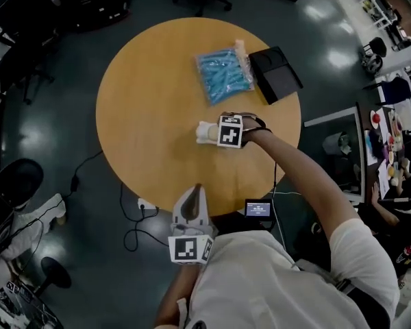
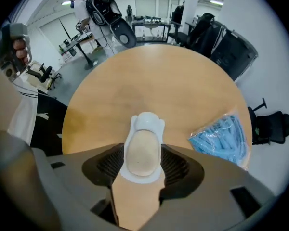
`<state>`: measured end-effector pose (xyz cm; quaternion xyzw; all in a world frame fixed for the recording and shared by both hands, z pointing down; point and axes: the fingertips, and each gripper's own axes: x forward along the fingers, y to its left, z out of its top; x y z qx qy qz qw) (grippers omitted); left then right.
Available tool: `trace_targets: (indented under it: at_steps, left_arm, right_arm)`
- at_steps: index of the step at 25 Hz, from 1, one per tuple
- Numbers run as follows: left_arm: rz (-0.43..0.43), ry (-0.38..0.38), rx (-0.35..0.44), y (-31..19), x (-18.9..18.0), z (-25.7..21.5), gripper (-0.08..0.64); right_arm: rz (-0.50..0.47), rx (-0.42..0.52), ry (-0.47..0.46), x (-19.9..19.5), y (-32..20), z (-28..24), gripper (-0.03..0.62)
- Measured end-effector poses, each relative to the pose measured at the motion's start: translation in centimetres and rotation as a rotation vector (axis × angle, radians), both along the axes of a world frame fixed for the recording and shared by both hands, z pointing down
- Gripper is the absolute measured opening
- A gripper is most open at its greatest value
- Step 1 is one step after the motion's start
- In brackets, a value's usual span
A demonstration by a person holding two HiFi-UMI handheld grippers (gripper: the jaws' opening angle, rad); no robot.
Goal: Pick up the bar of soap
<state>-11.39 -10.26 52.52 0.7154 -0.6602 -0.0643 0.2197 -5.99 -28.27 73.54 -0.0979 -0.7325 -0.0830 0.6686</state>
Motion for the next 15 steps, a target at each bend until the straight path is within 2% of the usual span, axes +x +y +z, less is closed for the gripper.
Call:
trace_targets:
  at_steps: [6, 11, 15]
  left_arm:
    - [-0.03, 0.013, -0.008, 0.3, -1.7, 0.8, 0.005]
    - [-0.043, 0.014, -0.017, 0.8, -2.5, 1.2, 0.005]
    - [-0.058, 0.019, -0.022, 1.0, -3.2, 1.5, 0.005]
  right_arm:
    - [-0.058, -0.062, 0.223, 0.7, -0.1, 3.6, 0.261]
    - [-0.05, -0.093, 0.31, 1.0, 0.0, 5.0, 0.276]
    - [-0.036, -0.078, 0.4, 1.0, 0.0, 5.0, 0.275]
